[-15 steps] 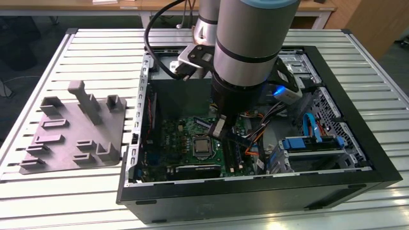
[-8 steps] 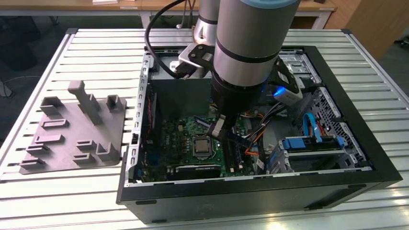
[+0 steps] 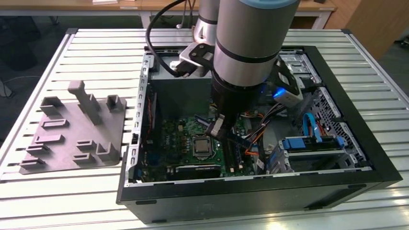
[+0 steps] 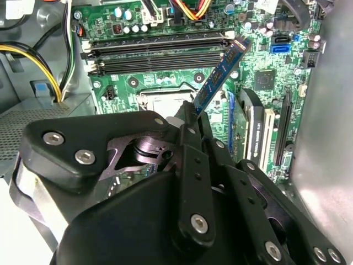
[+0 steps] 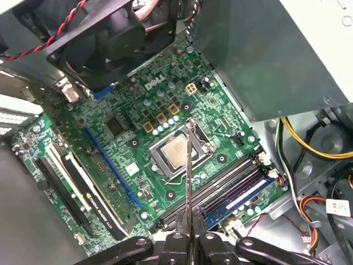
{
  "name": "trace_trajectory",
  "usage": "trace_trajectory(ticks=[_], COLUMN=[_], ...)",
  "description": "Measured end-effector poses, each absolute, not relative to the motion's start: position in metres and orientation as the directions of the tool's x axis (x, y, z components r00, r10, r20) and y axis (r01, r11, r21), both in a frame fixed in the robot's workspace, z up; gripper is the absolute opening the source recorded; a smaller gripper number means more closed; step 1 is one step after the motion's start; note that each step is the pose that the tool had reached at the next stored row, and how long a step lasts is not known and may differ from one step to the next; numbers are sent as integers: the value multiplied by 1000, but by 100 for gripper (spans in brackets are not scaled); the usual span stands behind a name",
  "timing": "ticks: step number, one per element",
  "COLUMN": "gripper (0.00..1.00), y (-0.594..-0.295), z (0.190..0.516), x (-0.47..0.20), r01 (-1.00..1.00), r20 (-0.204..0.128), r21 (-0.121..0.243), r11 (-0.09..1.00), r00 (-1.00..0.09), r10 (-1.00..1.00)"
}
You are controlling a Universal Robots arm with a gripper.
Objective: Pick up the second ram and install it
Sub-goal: 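Insert the second ram into the second slot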
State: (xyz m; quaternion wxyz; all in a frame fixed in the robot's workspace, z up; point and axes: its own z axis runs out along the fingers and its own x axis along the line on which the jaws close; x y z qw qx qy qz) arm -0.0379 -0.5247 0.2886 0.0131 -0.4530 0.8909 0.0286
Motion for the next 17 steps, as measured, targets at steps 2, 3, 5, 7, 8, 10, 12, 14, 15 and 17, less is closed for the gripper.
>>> trace_trajectory(ticks=[2,3,5,7,8,10,12,14,15,17], gripper=[14,14,14,14,14,14,14,14,14,14], y=[-525,-525,-525,-525,-525,-525,-525,-525,-525,-525], z=[289,289,289,289,289,289,289,289,289,288], x=[-38,-38,-38,-38,-38,-38,-38,-38,-38,-38], r01=[-802,-799,-792,-784,-780,-773,-766,-759,-755,-748], r20=[-49,-49,-49,-49,-49,-49,-49,-49,-49,-49], r21=[39,39,39,39,39,39,39,39,39,39], r11=[596,601,610,619,624,633,642,650,655,663], r00=[-597,-602,-611,-620,-626,-634,-643,-651,-656,-664], r10=[-800,-797,-790,-783,-779,-772,-764,-757,-753,-746])
